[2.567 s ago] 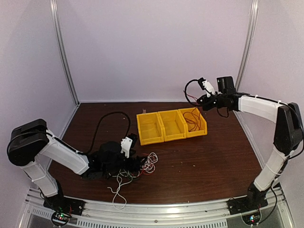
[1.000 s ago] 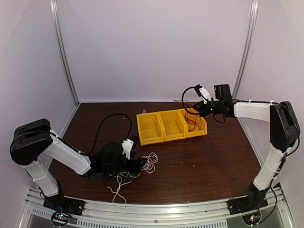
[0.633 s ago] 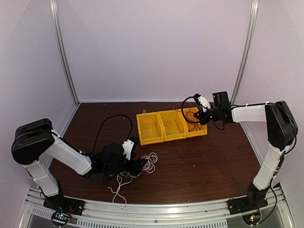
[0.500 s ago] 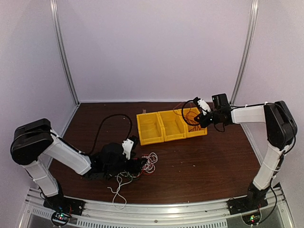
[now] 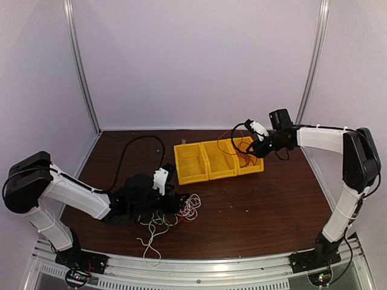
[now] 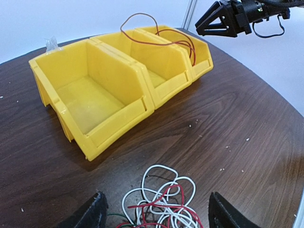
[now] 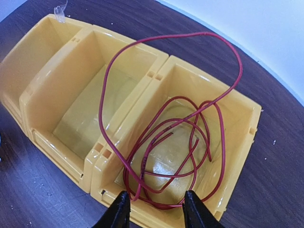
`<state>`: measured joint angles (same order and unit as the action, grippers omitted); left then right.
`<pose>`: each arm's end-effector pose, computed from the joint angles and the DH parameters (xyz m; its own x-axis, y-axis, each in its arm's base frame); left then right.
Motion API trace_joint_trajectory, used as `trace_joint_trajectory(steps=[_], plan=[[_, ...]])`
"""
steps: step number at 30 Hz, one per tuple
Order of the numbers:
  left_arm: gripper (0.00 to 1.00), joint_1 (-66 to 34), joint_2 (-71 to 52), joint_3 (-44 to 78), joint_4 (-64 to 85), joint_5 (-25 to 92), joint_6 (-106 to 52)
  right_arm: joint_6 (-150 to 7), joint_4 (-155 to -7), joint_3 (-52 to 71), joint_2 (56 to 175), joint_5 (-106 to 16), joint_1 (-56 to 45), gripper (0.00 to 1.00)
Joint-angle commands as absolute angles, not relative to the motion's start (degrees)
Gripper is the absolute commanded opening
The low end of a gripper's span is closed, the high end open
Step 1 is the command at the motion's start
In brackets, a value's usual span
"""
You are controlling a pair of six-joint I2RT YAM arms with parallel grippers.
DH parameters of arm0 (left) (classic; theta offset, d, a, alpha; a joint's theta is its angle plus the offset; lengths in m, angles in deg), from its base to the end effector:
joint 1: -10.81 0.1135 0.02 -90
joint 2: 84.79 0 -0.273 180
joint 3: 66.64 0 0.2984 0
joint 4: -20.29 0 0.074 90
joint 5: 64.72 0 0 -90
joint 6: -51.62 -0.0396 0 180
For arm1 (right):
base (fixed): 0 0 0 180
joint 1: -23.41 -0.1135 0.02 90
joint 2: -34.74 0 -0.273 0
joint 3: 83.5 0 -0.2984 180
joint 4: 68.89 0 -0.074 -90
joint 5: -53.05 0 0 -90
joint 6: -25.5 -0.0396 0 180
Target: Untangle the cables
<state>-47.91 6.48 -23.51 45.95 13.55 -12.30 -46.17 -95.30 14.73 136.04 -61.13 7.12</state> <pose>0.1779 -0.2773 0.1211 -0.5033 -0.0006 -0.8641 0.5767 0.7445 -0.3364 0.4094 0.1366 0.2023 -0.4883 -0.4416 -0.7527 -0.7194 0.6920 0.0607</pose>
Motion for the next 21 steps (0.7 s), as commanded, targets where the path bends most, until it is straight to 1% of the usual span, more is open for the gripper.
trace_joint_trajectory(steps=[1, 5, 10, 16, 21], plan=[[0.75, -48.3, 4.1, -21.9, 45.7, 13.1, -13.4, -43.2, -100.9, 9.3, 134.3, -59.1, 4.9, 0.41], [0.75, -48.3, 3.9, -21.2, 44.9, 13.6, -13.1, -44.1, -98.7, 4.6, 138.0, -56.5, 1.4, 0.39], [0.74, -48.5, 2.9, -21.0, 43.1, 13.4, -12.5, -47.3, -101.6, -6.9, 147.8, -54.2, -2.7, 0.35], [0.75, -48.8, 0.9, -22.0, 41.9, 12.1, -12.1, -49.1, -104.9, -16.2, 157.2, -50.9, -5.0, 0.35], [0.74, -48.8, 1.0, -22.1, 41.7, 12.0, -11.8, -50.9, -105.9, -18.8, 160.6, -49.9, -5.1, 0.37]])
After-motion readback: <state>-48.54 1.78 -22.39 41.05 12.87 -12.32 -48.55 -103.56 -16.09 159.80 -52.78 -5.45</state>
